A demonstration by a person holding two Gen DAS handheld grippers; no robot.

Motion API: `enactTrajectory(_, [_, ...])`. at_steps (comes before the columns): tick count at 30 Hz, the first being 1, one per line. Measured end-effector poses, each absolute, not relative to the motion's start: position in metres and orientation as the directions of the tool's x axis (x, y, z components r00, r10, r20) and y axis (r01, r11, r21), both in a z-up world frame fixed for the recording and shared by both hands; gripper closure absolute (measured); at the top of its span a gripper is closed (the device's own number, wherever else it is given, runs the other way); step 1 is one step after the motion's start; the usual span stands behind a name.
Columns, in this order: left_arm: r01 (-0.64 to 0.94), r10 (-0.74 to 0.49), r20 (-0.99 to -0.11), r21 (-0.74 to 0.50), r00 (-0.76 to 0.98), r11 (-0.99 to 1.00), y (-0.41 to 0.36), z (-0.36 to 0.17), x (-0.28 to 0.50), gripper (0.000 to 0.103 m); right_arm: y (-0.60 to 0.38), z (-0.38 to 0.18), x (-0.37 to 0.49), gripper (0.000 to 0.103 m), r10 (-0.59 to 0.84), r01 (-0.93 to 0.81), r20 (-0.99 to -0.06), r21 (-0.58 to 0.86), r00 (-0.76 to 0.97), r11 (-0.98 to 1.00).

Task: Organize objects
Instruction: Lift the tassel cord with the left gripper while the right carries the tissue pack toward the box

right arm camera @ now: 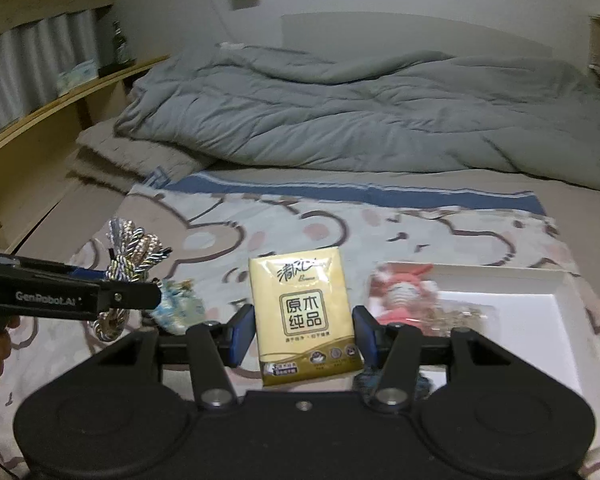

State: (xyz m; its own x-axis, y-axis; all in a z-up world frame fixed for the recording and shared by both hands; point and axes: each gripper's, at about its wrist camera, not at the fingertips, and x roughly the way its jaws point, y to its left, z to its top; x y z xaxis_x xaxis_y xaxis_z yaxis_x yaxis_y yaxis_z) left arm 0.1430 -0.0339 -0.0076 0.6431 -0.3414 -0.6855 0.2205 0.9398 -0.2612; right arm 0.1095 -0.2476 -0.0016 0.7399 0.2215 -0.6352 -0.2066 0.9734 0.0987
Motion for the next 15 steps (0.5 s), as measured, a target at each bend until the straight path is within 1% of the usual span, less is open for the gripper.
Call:
enactTrajectory(7, [0.278, -0.396, -0.651, -0.282, 0.647, 0.918, -0.073, 0.001, 0.147, 0.054, -0.299, 0.003, 0.102, 0.049, 0.143, -0.102, -0.615, 0.102, 0.776, 0.99])
enactTrajectory(15, [0.353, -0.477, -0.612, -0.321, 0.63, 0.879, -0.12, 0.006, 0.148, 0.054, -0.353, -0.002, 0.093, 0.049, 0.067, 0.007, -0.612, 0.117, 0.788, 0.993])
